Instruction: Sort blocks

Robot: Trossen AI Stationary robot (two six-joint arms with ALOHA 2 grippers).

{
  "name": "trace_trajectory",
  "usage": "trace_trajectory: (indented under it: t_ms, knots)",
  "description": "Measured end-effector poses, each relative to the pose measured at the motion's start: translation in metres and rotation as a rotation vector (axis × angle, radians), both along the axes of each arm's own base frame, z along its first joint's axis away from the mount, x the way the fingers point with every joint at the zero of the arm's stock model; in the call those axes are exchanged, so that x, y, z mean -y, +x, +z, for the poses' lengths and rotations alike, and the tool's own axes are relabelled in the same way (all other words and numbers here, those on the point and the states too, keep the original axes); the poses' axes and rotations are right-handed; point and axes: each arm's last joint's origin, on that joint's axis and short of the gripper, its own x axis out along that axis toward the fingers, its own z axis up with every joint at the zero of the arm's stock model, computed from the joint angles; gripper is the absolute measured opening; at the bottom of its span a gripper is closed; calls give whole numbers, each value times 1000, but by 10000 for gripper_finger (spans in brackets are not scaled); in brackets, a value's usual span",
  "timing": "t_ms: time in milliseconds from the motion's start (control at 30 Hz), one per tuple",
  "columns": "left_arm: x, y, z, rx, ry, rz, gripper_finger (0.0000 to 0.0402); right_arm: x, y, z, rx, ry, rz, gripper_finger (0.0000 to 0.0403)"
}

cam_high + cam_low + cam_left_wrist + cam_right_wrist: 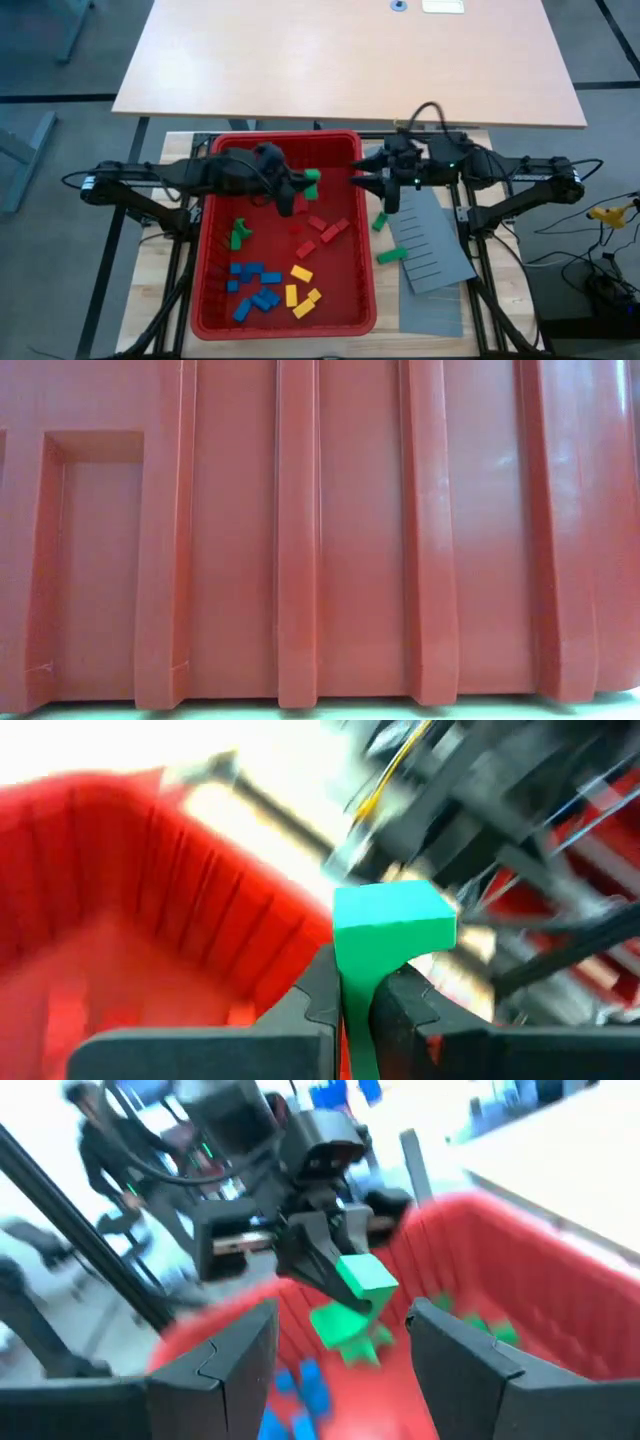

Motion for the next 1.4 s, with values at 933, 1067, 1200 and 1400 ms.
trace_trajectory:
  t_ms: [933,1067,1200,1400]
  knots:
    - [8,38,32,406,137,-230,12,-5,66,-14,215,83,147,243]
    - [9,37,33,410,136,-231,12,-5,70,-13,251,72,154,231]
    - [9,37,33,413,136,-234,12,-5,70,-13,257,60,153,217]
    - [9,37,31,398,141,-237,12,-5,70,-13,256,53,153,205]
